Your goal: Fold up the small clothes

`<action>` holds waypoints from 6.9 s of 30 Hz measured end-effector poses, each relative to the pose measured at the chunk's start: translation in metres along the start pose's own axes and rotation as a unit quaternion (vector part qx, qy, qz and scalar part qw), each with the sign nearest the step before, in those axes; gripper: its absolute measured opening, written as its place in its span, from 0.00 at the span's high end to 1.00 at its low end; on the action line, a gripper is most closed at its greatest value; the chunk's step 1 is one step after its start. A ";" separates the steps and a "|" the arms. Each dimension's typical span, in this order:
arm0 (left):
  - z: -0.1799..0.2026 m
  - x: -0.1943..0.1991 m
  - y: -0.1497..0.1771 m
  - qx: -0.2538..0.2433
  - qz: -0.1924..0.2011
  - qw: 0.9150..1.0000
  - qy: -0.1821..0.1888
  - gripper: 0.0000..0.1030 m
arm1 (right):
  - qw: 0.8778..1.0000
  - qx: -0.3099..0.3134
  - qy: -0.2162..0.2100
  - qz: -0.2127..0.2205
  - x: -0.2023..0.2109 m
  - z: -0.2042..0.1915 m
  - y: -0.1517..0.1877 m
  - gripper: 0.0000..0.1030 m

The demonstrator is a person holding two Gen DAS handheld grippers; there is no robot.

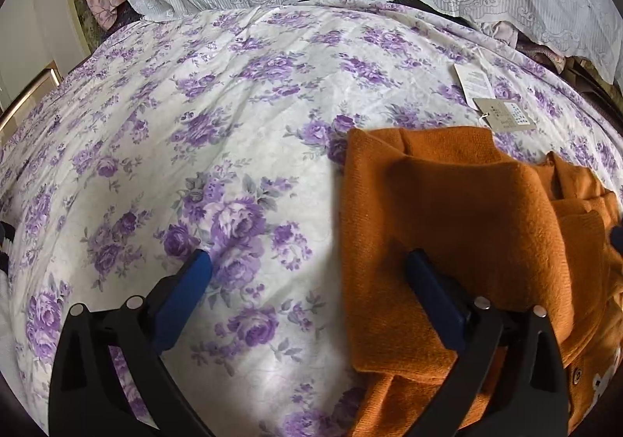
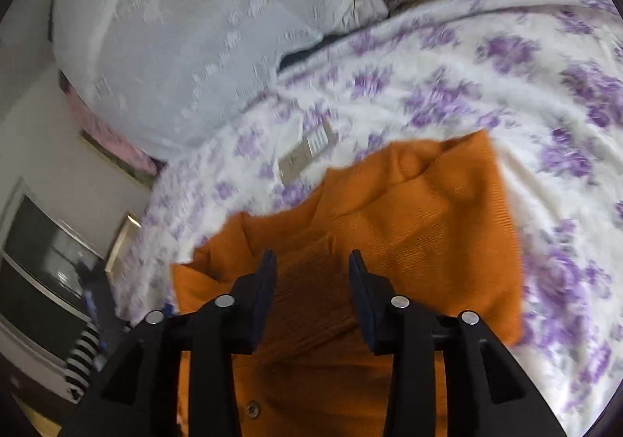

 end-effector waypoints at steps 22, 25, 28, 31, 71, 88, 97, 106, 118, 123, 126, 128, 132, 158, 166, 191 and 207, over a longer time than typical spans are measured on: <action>0.029 0.041 -0.031 0.003 0.016 0.996 0.086 0.04 | 0.997 0.029 0.008 0.073 0.029 -0.007 -0.017 0.94; 0.074 0.014 -0.028 -0.049 -0.022 0.991 0.120 0.04 | 1.000 0.022 -0.017 0.002 -0.014 -0.006 -0.006 0.97; 0.071 -0.014 -0.023 -0.039 -0.027 0.992 0.117 0.04 | 0.998 -0.049 -0.039 -0.008 -0.018 0.036 -0.005 1.00; 0.036 -0.003 -0.037 0.000 0.009 0.998 0.064 0.04 | 0.998 -0.060 0.008 0.036 0.012 0.062 -0.019 1.00; -0.015 0.116 0.161 -0.056 -0.031 0.973 0.220 0.05 | 0.999 0.001 0.031 0.038 0.135 0.032 0.129 0.60; 0.003 0.135 0.177 -0.034 -0.079 0.922 0.376 0.05 | 0.999 0.009 -0.021 -0.030 0.133 0.026 0.179 0.60; 0.017 0.152 0.195 -0.066 -0.090 0.903 0.415 0.39 | 0.998 -0.013 -0.058 -0.037 0.138 0.030 0.185 0.72; 0.011 0.139 0.185 -0.026 -0.098 0.904 0.415 0.93 | 0.998 0.002 -0.063 -0.014 0.149 0.023 0.184 0.91; 0.014 0.132 0.190 -0.036 -0.105 0.910 0.400 0.91 | 0.998 0.016 -0.053 -0.029 0.149 0.019 0.195 0.93; 0.008 0.152 0.179 -0.051 -0.050 0.918 0.390 0.95 | 0.997 0.011 -0.081 0.005 0.165 0.009 0.181 0.95; 0.009 0.153 0.169 -0.054 -0.047 0.921 0.384 0.95 | 0.996 0.006 -0.092 0.004 0.165 0.004 0.172 0.95; 0.008 0.150 0.161 -0.050 -0.048 0.924 0.375 0.95 | 0.995 0.004 -0.096 0.001 0.162 0.001 0.166 0.95; 0.006 0.146 0.142 -0.048 -0.036 0.932 0.357 0.95 | 0.995 0.012 -0.098 0.003 0.157 -0.012 0.144 0.95; 0.013 0.121 -0.006 0.055 -0.013 0.933 0.355 0.94 | 0.980 -0.092 -0.157 0.078 0.111 -0.016 0.005 0.95; 0.020 0.068 -0.014 0.090 -0.055 0.936 0.335 0.94 | 0.977 -0.134 -0.153 0.061 0.068 0.011 -0.010 0.94; 0.020 0.062 0.009 0.082 -0.093 0.911 0.394 0.33 | 0.987 -0.073 -0.132 -0.048 0.061 0.011 0.024 0.40; 0.011 0.019 -0.055 0.171 -0.071 0.917 0.353 0.32 | 0.984 -0.093 -0.141 0.061 0.030 0.008 -0.058 0.40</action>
Point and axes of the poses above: each gripper's, at about its wrist camera, not at the fingertips, and x roughly against the way its jaws point, z to its right, y to its underside, the point moved 8 cm from there along -x, roughly the way its jaws point, and after that the axes turned 7 degrees about -y, right-handed, at the moved point
